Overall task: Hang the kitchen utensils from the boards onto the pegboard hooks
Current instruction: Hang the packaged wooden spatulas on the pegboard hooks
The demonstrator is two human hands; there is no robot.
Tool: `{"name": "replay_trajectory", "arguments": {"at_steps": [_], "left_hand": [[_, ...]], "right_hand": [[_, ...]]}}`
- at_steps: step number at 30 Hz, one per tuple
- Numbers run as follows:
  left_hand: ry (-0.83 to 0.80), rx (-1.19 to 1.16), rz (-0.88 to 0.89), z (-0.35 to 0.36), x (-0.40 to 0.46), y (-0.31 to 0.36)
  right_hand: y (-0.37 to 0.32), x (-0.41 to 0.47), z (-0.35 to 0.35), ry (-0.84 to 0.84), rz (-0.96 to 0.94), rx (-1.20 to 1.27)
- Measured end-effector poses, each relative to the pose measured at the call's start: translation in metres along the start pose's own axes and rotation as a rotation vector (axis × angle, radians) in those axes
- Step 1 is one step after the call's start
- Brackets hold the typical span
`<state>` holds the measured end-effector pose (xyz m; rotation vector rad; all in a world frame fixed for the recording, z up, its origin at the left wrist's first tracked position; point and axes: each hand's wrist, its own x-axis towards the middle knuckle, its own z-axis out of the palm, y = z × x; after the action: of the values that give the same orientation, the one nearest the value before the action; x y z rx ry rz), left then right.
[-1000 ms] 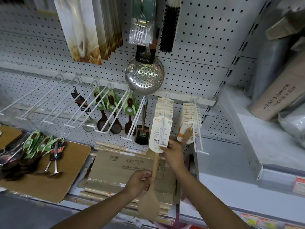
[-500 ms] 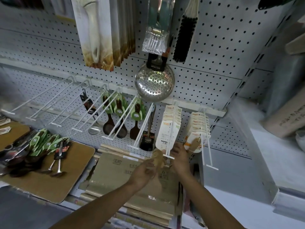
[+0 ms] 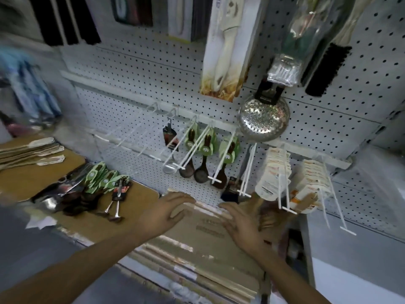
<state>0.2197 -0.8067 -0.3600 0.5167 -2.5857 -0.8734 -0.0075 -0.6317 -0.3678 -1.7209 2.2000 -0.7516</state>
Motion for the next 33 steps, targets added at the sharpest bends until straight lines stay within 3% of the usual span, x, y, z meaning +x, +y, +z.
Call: {"name": "replay_trajectory", "arguments": {"at_steps": [19,33], "left_hand": [[0.244,0.293,-0.151,-0.290,-0.257,-0.151],[0.341,0.331,-0.400,-0.390,-0.364,-0.256]], "right_hand": [[-0.367,0.128,0.166,-0.087,-0.411,0.023],[-0.522,0.228,0.293,-0.254,-0.633,-0.014]]}}
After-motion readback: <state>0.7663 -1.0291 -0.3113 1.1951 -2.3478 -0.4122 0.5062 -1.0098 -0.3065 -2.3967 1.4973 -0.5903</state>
